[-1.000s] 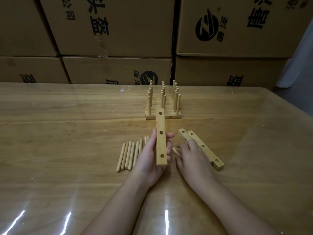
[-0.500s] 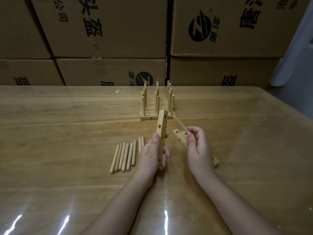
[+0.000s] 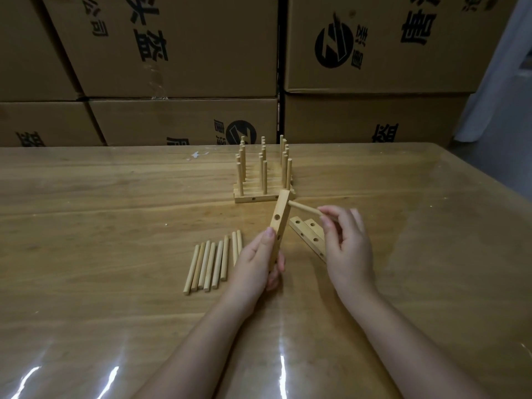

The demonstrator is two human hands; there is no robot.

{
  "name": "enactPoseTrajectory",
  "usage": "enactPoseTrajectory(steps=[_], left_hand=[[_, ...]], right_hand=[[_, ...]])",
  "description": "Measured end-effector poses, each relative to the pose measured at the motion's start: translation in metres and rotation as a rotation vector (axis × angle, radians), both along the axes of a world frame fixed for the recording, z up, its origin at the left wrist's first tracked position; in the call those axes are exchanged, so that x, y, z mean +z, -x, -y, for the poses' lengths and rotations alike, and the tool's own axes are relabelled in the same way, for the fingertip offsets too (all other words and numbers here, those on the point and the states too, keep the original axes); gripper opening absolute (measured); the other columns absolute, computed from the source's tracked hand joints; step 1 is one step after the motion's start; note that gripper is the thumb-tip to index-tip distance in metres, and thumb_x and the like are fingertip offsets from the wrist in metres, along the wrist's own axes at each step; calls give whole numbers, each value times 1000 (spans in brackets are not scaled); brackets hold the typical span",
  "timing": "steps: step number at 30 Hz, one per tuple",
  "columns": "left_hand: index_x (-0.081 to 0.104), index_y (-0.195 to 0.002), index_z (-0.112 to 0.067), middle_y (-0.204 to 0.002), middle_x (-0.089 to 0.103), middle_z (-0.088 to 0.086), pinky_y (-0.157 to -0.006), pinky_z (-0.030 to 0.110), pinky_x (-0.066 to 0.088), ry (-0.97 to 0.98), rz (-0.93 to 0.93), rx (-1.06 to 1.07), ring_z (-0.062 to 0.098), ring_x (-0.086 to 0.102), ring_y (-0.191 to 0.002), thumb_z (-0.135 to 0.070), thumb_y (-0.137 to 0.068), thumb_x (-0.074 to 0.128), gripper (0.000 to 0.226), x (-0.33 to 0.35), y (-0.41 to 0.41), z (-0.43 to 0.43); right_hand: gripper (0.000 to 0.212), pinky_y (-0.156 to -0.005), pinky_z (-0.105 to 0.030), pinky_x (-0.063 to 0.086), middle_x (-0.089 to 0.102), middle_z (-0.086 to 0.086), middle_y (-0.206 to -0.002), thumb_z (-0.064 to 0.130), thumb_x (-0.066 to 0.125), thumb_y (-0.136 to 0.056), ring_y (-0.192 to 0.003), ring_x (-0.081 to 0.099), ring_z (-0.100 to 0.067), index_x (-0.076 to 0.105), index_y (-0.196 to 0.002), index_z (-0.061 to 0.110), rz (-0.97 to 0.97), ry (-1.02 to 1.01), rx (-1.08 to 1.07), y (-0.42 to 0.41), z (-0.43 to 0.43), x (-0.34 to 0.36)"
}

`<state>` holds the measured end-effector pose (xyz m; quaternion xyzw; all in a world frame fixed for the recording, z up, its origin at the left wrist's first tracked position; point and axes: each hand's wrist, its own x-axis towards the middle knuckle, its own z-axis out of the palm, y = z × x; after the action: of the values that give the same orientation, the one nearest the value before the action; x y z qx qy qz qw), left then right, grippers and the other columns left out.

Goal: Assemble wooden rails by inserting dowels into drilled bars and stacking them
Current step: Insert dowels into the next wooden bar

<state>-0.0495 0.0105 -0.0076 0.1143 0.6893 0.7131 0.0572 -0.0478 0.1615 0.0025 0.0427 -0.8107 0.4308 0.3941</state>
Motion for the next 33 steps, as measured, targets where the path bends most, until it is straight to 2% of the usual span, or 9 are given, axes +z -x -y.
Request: enactPoseTrajectory(steps=[4,8,12,16,21,24,27,30,33], left_hand=[[56,-89,-9,-60,51,3,-43,26,31,63,-38,2,13,38,-42,-46,-98,35,43,-2,-1,-1],[59,-88,-35,-59,51,4,-42,26,32,100,-82,8,12,40,-42,-49,-95,37,27,-4,-1,-3],[58,-89,-36,-59,50,5,-41,24,33,113,-94,14,11,40,-41,-50,-94,36,26,-3,-2,-3],[60,-104,-32,-58,49,2,-41,21,35,164,-108,12,9,42,-43,-45,-98,36,28,-4,-2,0],[56,-85,-35,-55,50,-1,-43,20,35,213,-123,29,8,44,-42,-42,-100,36,26,-2,-4,1],[56,-89,-36,-55,50,-2,-43,19,36,228,-114,28,8,44,-42,-42,-99,36,24,-3,-4,0],[55,-83,-31,-49,52,-6,-46,23,40,225,-94,-24,9,44,-41,-44,-101,32,32,-2,-3,1],[57,-96,-20,-53,58,-4,-48,22,46,166,-30,-50,10,50,-43,-46,-101,28,39,-1,-2,3],[51,-111,-11,-63,62,5,-44,24,45,-64,94,1,14,54,-43,-44,-102,28,41,-2,3,7]], right_hand=[[19,-66,-41,50,54,-10,-92,5,55,-91,-82,56,-25,66,-105,6,-37,-47,-47,-2,-3,4],[18,-64,-41,50,54,-10,-90,3,56,-90,-81,56,-26,67,-104,4,-65,-107,-59,-3,0,5],[17,-68,-44,50,57,-10,-92,5,54,-91,-86,57,-28,66,-103,4,-41,-69,-49,-3,0,4],[17,-70,-44,50,59,-6,-93,7,53,-92,-88,58,-24,66,-102,5,-6,-31,-43,-3,0,3],[16,-69,-43,49,59,-3,-92,10,52,-93,-86,57,-20,66,-100,7,21,-6,-60,-4,1,2],[15,-67,-40,49,59,-2,-91,11,52,-93,-84,57,-19,66,-99,8,22,-1,-68,-5,1,1],[17,-69,-38,51,58,-1,-97,13,51,-94,-87,57,-17,63,-107,12,31,23,-33,-4,2,2],[36,-71,-15,48,46,1,-108,32,45,-95,-89,49,3,38,-131,30,24,126,49,-5,2,6],[42,-68,-6,42,39,1,-109,40,37,-94,-87,44,9,25,-134,35,-3,244,72,-8,5,4]])
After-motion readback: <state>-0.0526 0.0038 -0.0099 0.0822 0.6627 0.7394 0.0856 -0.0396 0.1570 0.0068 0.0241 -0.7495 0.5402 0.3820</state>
